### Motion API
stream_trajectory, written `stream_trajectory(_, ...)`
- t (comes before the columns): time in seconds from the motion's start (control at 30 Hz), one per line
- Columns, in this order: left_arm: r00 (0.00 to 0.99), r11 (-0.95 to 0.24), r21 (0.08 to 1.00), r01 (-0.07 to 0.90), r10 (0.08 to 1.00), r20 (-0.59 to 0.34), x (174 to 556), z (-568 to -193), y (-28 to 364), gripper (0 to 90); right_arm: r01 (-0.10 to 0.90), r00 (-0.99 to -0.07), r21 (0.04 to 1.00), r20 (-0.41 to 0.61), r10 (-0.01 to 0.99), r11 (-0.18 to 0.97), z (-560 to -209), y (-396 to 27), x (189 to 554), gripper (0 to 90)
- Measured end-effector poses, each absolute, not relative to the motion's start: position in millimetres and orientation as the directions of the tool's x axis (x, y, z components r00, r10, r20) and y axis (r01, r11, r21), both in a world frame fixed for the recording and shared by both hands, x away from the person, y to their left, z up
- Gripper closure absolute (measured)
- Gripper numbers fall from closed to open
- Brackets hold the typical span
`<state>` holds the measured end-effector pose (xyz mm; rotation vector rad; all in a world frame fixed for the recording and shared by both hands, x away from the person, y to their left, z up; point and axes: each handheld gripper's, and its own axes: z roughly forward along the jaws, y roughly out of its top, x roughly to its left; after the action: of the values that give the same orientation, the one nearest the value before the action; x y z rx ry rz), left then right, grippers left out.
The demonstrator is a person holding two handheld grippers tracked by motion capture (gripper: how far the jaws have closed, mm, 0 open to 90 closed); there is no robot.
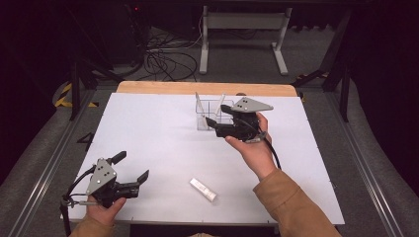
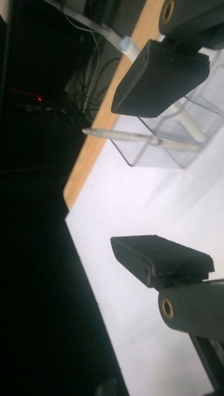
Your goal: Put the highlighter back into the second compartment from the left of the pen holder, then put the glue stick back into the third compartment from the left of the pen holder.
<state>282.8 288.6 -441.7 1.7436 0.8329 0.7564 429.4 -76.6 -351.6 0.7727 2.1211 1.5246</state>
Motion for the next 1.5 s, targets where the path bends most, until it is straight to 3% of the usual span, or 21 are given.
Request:
stream_trajectory(0.77,0.566,-0.25,0.952,0.179,0.817,0.109,284,-442,287,7.8,0.249,-0.833,0.868,-0.034,0.552,0.429,-362,-81,379,30.3)
stream_trajectory(1.5,0.567,-0.251,0.951,0.181,0.817,0.107,283,-442,286,7.8,0.289,-0.887,0.752,-0.021,0.461,0.592,-385,-73,354,32.1)
